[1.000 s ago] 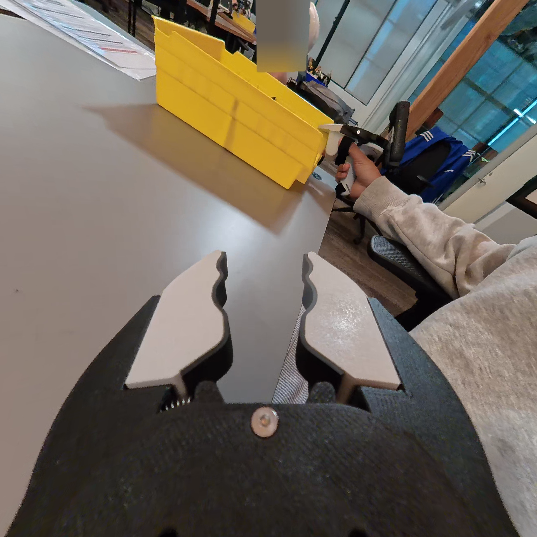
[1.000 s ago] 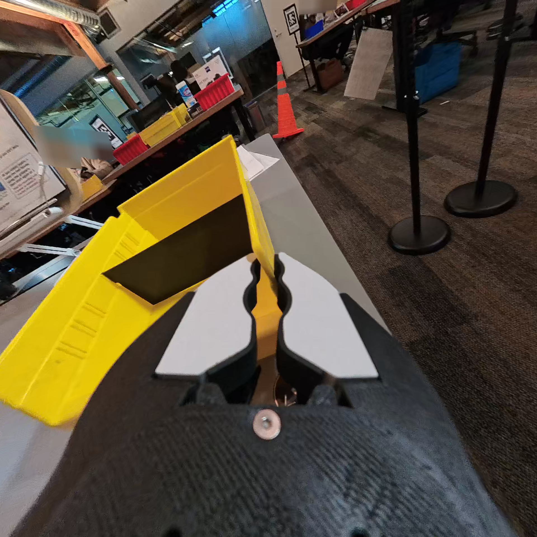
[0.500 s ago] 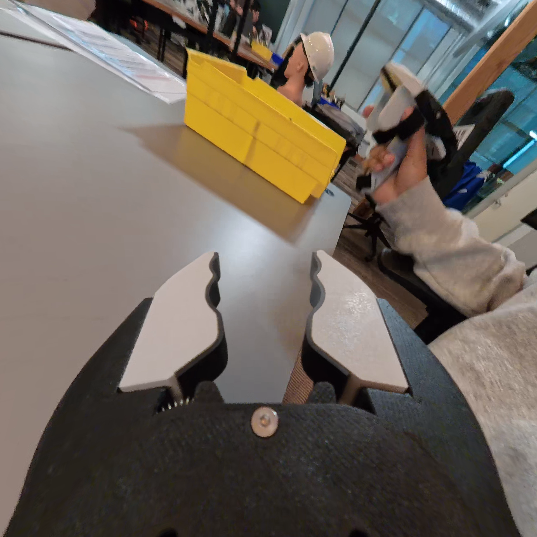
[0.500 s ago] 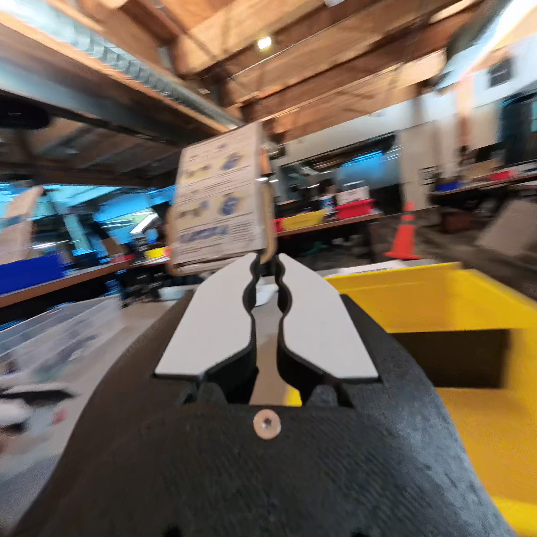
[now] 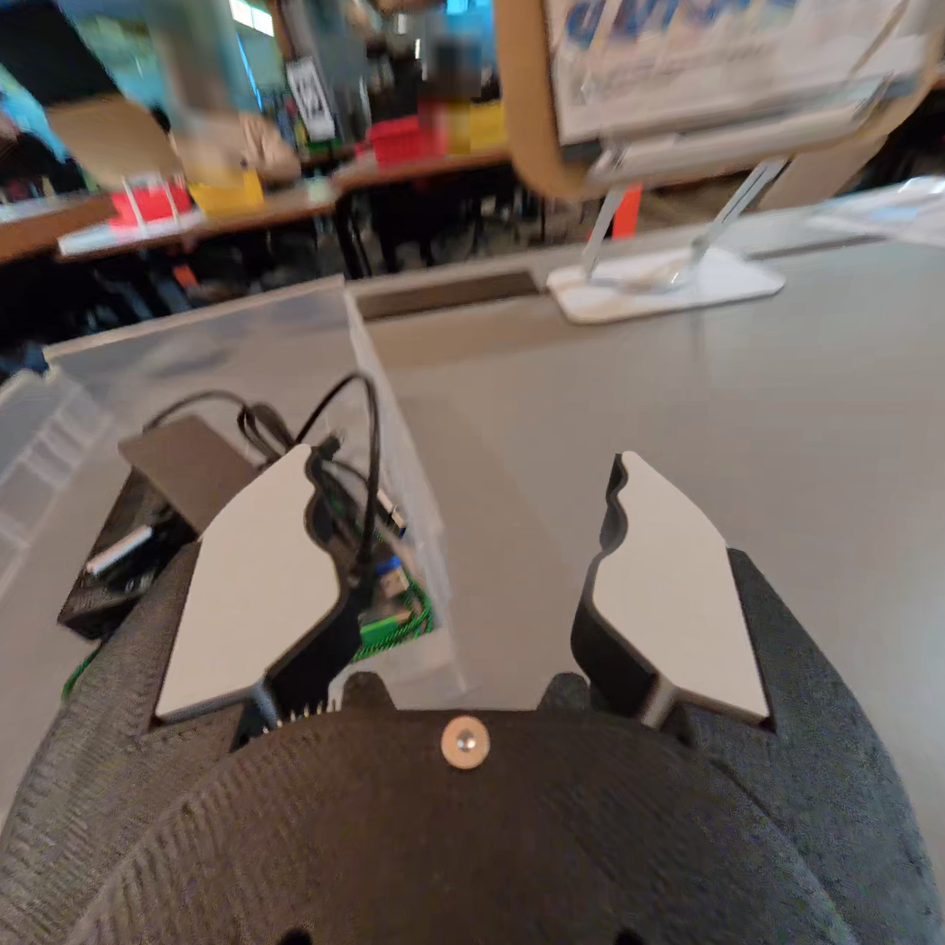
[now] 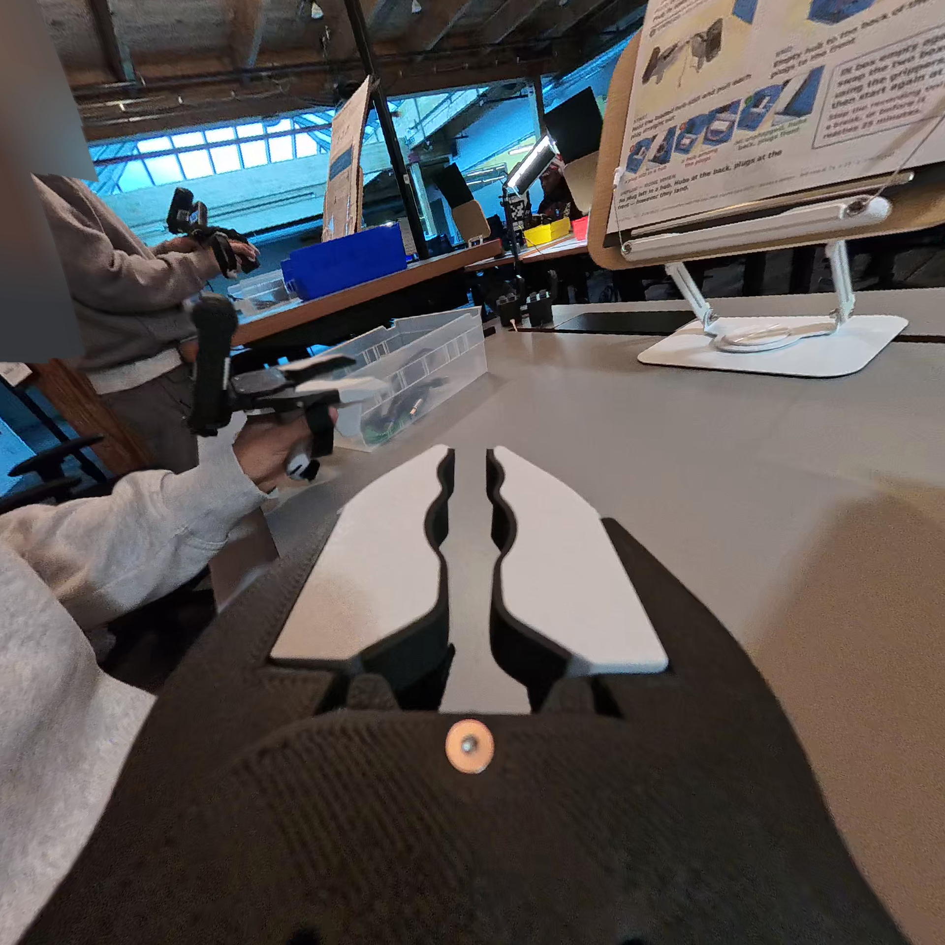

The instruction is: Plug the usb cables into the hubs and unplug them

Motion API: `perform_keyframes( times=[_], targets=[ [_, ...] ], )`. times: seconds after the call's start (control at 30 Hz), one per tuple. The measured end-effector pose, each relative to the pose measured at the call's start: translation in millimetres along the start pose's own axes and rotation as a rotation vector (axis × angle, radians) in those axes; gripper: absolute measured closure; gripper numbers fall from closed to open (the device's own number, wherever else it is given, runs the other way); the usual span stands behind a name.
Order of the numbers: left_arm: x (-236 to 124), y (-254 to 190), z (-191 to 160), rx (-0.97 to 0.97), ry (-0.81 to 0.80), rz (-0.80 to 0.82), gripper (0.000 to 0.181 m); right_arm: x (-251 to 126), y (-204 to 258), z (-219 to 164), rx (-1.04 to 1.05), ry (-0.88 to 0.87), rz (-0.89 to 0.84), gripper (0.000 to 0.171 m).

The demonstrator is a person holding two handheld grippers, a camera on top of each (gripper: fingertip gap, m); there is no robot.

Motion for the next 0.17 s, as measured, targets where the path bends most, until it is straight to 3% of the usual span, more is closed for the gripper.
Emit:
perform_keyframes(
  times=[0.07, 0.13, 0.17],
  targets=[
    [5.5, 16.5, -18.5, -0.035, 0.106, 0.022, 0.092, 1.1, -2.9, -0.8, 0.017, 0.002, 0.005, 0.159],
    [2.7, 25.1, -16.0, -0.067, 0.104, 0.011, 0.125, 4.2, -3.1, -2.5, 0.028, 0.008, 0.019, 0.158],
    [1.2, 26.4, -15.7, -0.069, 0.098, -0.011, 0.127, 6.2, -2.6, -4.2, 0.036, 0.017, 0.028, 0.158]
  ],
)
Point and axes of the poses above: each gripper's, where its closed fingertips meet, x out along the fingers, z out of its top, y = z × x across the jaws, the point moved 2 cm from there along -x, back along the fingers, and after that the axes turned 11 degrees about -x, right-handed, at the moved point
